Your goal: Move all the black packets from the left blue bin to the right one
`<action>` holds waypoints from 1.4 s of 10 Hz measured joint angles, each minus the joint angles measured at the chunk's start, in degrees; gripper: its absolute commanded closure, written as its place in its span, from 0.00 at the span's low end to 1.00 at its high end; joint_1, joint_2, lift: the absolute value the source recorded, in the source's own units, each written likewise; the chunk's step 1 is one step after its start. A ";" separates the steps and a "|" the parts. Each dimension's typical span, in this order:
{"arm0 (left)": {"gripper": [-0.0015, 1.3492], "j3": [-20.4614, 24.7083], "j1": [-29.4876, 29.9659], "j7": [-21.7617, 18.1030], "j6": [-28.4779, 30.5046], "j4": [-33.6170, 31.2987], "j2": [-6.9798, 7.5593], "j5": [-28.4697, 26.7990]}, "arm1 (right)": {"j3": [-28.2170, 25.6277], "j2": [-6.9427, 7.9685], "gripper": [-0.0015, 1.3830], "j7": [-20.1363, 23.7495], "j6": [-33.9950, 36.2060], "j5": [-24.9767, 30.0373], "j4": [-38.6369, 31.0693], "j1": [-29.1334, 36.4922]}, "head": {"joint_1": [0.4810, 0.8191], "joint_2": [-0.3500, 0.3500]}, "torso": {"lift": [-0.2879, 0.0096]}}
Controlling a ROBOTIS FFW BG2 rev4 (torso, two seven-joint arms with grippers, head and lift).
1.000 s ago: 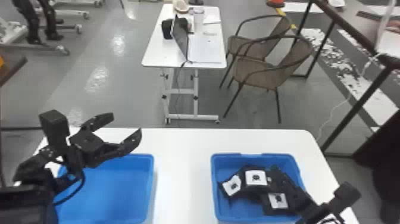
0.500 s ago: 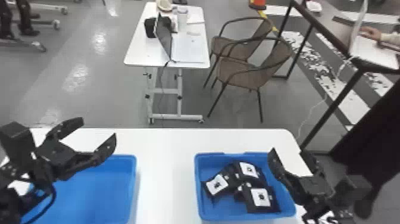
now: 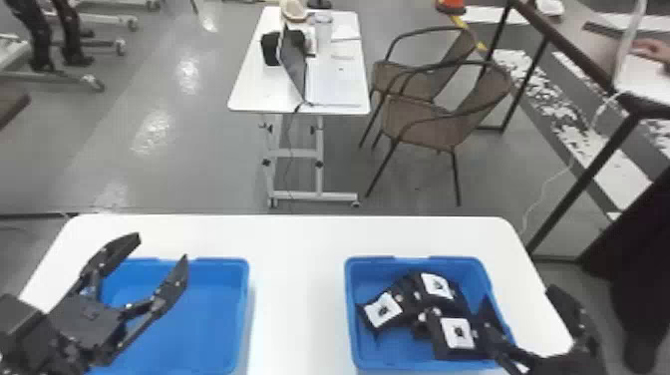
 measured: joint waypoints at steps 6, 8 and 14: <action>0.14 -3.05 6.96 7.16 -3.27 0.97 0.00 4.30 | 4.72 0.00 0.07 -4.44 -1.93 2.00 -0.80 5.45 | 0.63 0.46 | 0.97; 0.14 -4.06 7.23 8.60 -3.48 0.96 0.00 4.94 | 5.19 0.00 0.07 -4.57 -1.94 2.20 -0.82 5.70 | 0.63 0.46 | 0.97; 0.14 -4.72 8.36 10.32 -4.59 1.27 0.00 5.72 | 5.83 0.00 0.07 -5.72 -1.94 2.10 -0.81 5.84 | 0.63 0.47 | 0.97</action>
